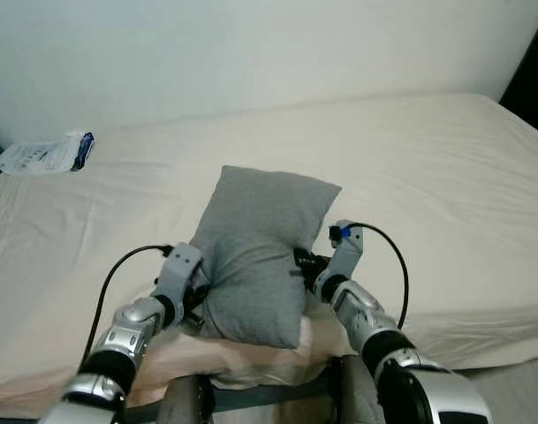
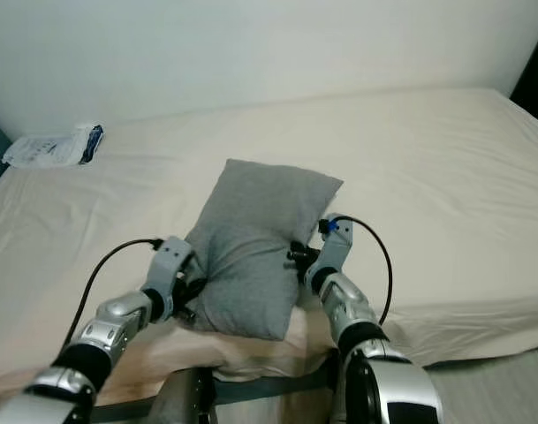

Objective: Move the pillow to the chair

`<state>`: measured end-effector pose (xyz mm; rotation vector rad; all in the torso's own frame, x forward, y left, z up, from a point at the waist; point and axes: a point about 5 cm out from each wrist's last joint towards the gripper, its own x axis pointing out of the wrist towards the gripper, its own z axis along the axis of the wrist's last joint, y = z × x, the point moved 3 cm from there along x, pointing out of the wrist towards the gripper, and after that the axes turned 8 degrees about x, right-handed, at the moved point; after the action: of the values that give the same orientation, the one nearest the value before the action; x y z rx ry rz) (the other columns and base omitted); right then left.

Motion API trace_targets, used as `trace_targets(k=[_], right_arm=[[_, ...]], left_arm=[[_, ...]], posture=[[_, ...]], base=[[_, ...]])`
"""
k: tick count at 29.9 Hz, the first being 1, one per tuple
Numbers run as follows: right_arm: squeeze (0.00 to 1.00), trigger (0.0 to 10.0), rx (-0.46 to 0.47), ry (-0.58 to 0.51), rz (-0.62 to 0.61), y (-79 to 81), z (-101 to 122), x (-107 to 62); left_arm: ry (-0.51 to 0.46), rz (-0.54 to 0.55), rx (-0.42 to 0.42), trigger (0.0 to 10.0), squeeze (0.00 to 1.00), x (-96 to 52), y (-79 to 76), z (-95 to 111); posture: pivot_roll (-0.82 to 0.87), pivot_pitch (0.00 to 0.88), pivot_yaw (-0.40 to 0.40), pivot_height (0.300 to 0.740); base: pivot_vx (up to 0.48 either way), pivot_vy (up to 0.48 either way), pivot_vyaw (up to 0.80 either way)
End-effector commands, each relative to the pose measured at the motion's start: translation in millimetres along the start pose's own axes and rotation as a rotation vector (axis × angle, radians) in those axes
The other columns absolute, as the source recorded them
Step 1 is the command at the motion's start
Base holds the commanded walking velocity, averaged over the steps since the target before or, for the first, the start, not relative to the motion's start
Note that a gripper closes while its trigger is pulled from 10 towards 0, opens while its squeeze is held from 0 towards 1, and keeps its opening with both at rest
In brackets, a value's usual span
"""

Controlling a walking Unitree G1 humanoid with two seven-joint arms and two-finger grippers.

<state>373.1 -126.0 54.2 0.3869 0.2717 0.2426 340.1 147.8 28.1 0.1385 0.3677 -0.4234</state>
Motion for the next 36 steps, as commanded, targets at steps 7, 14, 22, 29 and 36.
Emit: trace_targets(k=[7, 14, 22, 29, 36], right_arm=[[0.0, 0.0, -0.21, -0.266, -0.031, -4.0, 45, -9.0], [0.0, 0.0, -0.257, -0.334, 0.013, 4.9, 59, -10.6], [0.0, 0.0, -0.31, -0.366, 0.077, 18.3, 71, -7.2], [0.0, 10.0, -0.29, -0.428, 0.058, 19.9, 86, -8.5], [0.0, 10.0, -0.289, -0.437, 0.037, 17.4, 93, -10.1]], left_arm=[[-0.257, 0.211, -0.096, 0.0, 0.0, -7.4, 1.4, 49], [-0.456, 0.325, -0.15, 0.0, 0.0, -19.0, 11.7, 79], [-0.588, 0.381, -0.213, 10.0, 0.0, -31.0, 17.3, 110], [-0.558, 0.363, -0.14, 10.0, 0.0, -31.6, 8.8, 118], [-0.542, 0.41, -0.041, 10.0, 0.0, -32.5, 14.5, 122]], posture=[[0.01, 0.06, -0.032, 0.581], [0.01, 0.041, -0.06, 0.581], [0.01, 0.041, -0.061, 0.581], [0.01, 0.034, -0.041, 0.581], [0.0, 0.012, -0.041, 0.581]], base=[[0.0, 0.0, 0.0], [0.0, 0.0, 0.0], [0.0, 0.0, 0.0], [0.0, 0.0, 0.0], [0.0, 0.0, 0.0]])
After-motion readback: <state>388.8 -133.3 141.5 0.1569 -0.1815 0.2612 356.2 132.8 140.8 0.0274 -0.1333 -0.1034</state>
